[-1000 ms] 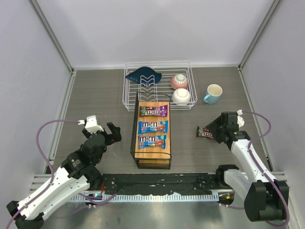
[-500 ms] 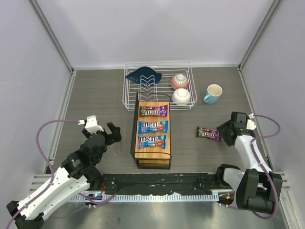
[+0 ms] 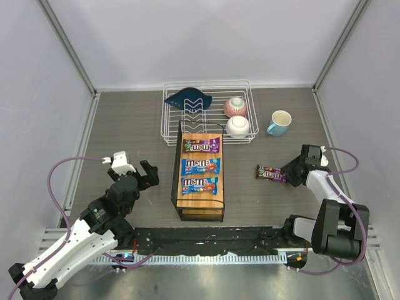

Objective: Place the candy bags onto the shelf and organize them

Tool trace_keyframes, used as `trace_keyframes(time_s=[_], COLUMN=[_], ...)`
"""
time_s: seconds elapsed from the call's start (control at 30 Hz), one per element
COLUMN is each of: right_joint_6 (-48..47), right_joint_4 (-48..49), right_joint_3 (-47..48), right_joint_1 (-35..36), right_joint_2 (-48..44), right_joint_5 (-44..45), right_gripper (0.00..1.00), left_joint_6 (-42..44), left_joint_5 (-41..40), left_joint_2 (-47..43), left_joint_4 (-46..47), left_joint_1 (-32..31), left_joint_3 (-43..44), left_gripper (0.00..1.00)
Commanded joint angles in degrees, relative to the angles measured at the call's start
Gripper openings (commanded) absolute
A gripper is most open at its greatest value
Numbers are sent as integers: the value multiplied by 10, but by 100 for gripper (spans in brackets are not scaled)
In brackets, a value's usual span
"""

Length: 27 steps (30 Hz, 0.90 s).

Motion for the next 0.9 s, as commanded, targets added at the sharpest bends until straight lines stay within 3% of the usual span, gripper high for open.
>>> trace_keyframes(time_s=[0.0,0.2,0.43,0.53,0.87], right_joint_6=[-25,-44,-49,-53,-72], right_joint_4=[39,53,84,90,134], right_joint_3=[-19,-34,-47,-48,-78], right_joint_1=[-1,-2,-2,-2,-1], right_joint_2=[-1,-13,13,16,-102], right_joint_5=[-52,-75,-108,-124,-214], right_gripper=[47,35,7,1,1], left_joint_6=[7,7,7,7,8], left_joint_5=[-5,-3,-2,-2,-1], left_joint_2=[1,6,5,5,9], left_joint_4=[17,19,17,17,18], left_joint_1=[-2,-2,-2,-2,-1], left_joint_3=[3,2,3,3,4], left_gripper=[100,100,100,100,100])
